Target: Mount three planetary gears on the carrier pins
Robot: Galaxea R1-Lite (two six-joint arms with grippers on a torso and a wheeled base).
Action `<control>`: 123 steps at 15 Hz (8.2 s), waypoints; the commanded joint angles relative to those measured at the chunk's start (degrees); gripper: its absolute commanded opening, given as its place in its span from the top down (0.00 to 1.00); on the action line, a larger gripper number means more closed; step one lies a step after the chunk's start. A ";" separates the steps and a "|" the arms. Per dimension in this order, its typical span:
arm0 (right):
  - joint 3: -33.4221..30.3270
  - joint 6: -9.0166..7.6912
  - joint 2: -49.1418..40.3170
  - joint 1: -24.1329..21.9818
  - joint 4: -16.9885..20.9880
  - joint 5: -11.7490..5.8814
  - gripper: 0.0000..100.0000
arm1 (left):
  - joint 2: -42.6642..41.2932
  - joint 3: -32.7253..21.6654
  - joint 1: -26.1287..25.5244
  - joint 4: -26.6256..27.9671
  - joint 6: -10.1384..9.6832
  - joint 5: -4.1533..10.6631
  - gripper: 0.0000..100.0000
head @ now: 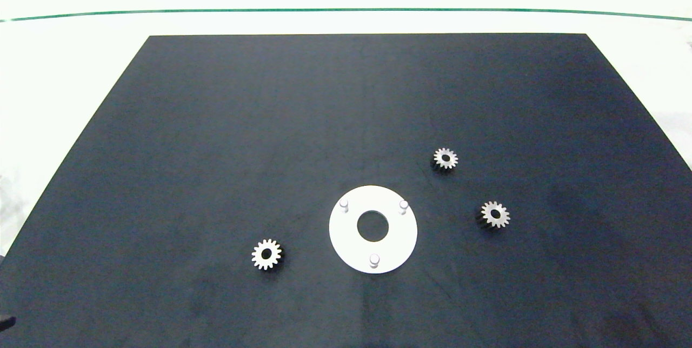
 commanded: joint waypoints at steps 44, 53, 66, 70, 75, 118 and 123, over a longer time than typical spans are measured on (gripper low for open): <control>4.08 0.18 2.26 0.02 -4.09 0.58 0.00 | 52.09 8.26 -17.09 -55.00 -0.69 7.87 0.00; 4.16 0.27 2.26 0.02 -4.09 0.58 0.00 | 54.81 8.26 -17.88 -57.99 -0.78 9.63 0.10; 4.16 0.27 2.26 0.02 -4.09 0.58 0.00 | 54.90 7.99 -17.97 -57.90 -0.78 9.89 0.35; 4.16 0.18 2.26 0.02 -4.18 0.58 0.00 | 54.90 8.17 -18.49 -57.90 -0.87 9.89 0.43; 4.08 0.18 2.26 0.02 -4.18 0.58 0.00 | 55.17 7.99 -18.67 -57.90 -1.04 9.89 0.53; 4.08 0.27 0.24 0.02 -4.18 1.46 0.00 | 64.75 -19.69 -31.59 -42.87 1.86 18.15 0.78; 4.16 0.27 0.24 0.02 -4.18 1.90 0.00 | 66.68 -23.82 -31.59 -41.29 1.86 18.15 0.78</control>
